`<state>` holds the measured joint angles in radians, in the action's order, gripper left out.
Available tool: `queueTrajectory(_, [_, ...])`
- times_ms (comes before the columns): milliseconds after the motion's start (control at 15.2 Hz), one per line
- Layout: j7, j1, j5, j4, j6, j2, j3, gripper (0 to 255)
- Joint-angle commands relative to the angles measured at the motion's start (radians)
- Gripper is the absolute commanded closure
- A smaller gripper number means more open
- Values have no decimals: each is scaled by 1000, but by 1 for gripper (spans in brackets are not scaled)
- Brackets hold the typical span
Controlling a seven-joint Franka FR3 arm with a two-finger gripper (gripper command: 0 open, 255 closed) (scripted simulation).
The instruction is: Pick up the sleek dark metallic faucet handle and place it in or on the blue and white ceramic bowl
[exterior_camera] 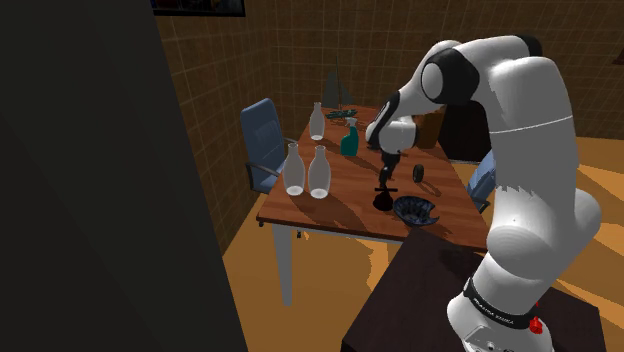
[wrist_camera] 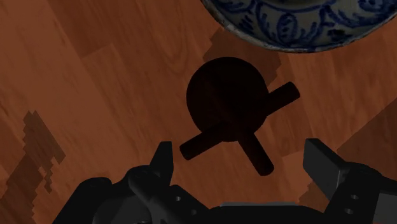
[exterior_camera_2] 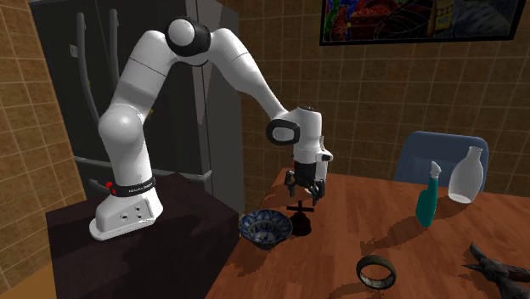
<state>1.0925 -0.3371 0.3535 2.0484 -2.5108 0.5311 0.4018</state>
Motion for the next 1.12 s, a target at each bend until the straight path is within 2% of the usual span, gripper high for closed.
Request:
queueTrajectory(0, [18,-23,19,-35,-6,42,-15,0])
queueTrajectory(396, [43,-50,57,-54,-60,116,-51,0])
queueTrajectory(924, [43,-50,57,-54,-60,116,-51,0])
queueTrajectory(990, [43,-50,57,-54,-60,116,-51,255])
queueTrajectory(1056, [43,-50,57,-54,-60,116,-51,255])
